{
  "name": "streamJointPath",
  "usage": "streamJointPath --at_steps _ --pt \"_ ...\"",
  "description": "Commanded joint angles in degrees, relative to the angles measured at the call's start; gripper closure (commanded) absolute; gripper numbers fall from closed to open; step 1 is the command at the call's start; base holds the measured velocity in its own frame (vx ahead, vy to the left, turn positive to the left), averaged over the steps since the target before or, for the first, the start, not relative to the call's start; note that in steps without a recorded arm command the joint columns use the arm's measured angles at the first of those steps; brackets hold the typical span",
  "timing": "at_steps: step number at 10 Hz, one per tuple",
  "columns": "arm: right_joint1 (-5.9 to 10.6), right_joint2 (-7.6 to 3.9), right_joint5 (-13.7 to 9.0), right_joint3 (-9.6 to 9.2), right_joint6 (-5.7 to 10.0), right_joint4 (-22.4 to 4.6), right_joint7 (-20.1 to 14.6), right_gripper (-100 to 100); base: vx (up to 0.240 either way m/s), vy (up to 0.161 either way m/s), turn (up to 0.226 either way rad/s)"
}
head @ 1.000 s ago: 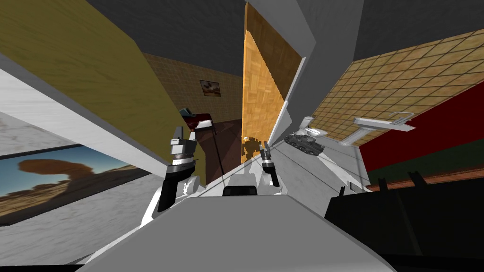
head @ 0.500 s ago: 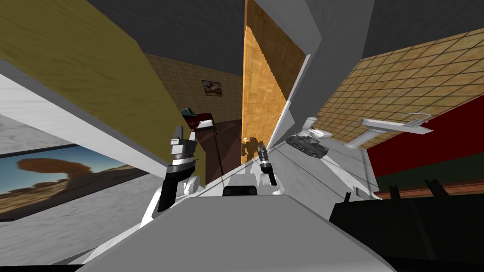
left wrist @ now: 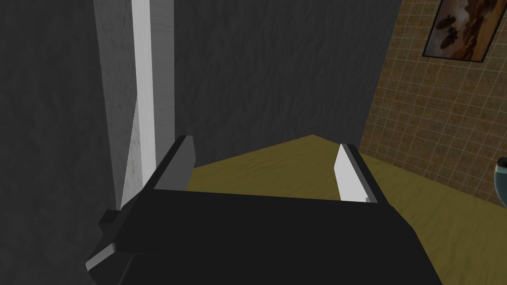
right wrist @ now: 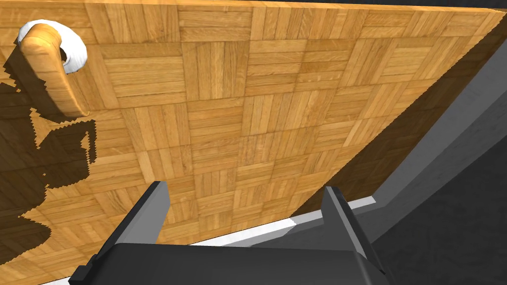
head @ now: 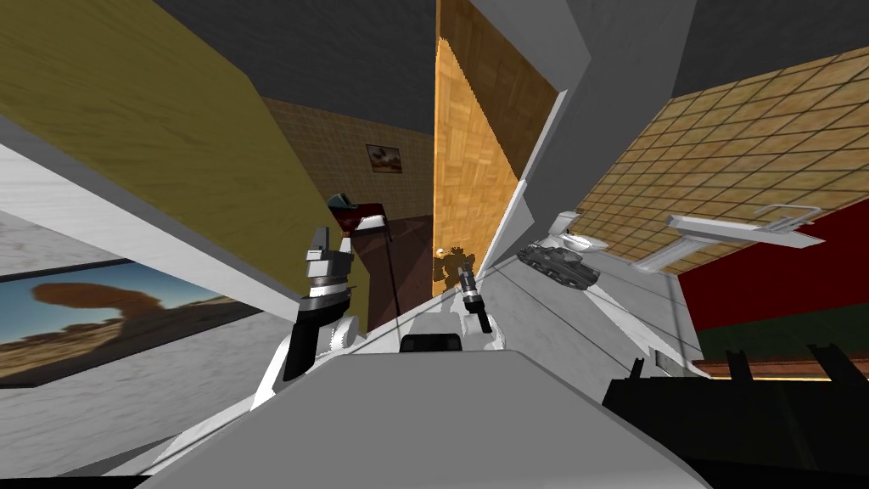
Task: Push the door open
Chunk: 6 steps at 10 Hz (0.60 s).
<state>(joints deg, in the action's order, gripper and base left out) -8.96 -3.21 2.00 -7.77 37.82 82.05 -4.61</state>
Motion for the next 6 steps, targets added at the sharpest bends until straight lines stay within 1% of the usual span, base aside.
streamJointPath --at_steps 1,2,3,5,6 --pt "0.70 -0.16 -0.12 -0.10 0.18 -1.69 -0.06 -100 0.034 -0.050 0.037" --pt "1.63 -0.20 -0.21 -0.54 0.58 -3.92 0.04 -100 0.034 -0.064 0.048" --pt "1.63 -0.20 -0.21 -0.54 0.58 -4.26 0.04 -100 0.035 -0.059 0.045" --pt "3.43 -0.16 -0.39 -1.40 1.34 -8.25 0.23 -100 0.057 -0.073 0.084" --pt "3.43 -0.16 -0.39 -1.40 1.34 -9.26 0.23 -100 0.047 -0.064 0.051"
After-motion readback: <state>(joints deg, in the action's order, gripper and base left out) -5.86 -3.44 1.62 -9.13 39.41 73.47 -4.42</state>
